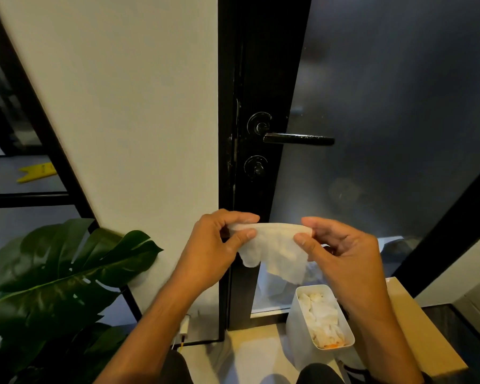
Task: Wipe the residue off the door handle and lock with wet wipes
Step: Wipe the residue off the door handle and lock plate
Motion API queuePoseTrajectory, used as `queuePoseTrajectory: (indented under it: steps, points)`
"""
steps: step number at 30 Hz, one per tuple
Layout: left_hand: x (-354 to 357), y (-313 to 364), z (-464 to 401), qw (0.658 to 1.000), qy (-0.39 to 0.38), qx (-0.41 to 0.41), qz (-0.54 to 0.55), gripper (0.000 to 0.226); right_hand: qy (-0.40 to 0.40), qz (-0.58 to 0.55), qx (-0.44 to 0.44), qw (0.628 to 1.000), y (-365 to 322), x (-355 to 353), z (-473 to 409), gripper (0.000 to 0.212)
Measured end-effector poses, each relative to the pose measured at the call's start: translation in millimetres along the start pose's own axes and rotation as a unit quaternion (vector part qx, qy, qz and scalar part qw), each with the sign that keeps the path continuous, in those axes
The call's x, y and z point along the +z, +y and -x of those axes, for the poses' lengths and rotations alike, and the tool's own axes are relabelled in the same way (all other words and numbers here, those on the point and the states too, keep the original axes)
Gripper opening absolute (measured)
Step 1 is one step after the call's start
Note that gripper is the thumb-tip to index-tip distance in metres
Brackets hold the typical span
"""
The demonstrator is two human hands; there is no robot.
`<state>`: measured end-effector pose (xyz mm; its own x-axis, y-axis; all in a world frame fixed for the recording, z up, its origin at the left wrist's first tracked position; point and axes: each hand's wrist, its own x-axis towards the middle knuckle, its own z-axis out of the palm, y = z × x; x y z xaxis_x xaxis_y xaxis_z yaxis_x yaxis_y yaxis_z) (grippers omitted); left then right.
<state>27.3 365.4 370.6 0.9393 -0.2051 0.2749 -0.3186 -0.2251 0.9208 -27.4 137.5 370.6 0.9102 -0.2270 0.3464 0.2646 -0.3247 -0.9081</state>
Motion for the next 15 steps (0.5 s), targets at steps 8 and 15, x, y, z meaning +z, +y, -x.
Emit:
queuePoseTrajectory:
  steps: [8, 15]
  points:
    - [-15, 17, -6, 0.985, -0.098, 0.036, -0.139, 0.023, 0.006, 0.036, -0.066, 0.997, -11, 0, -1, 0.02]
    - [-19, 27, -11, 0.979, -0.11, 0.053, -0.165, 0.039, -0.045, -0.021, -0.046, 0.998, -13, 6, 2, 0.008]
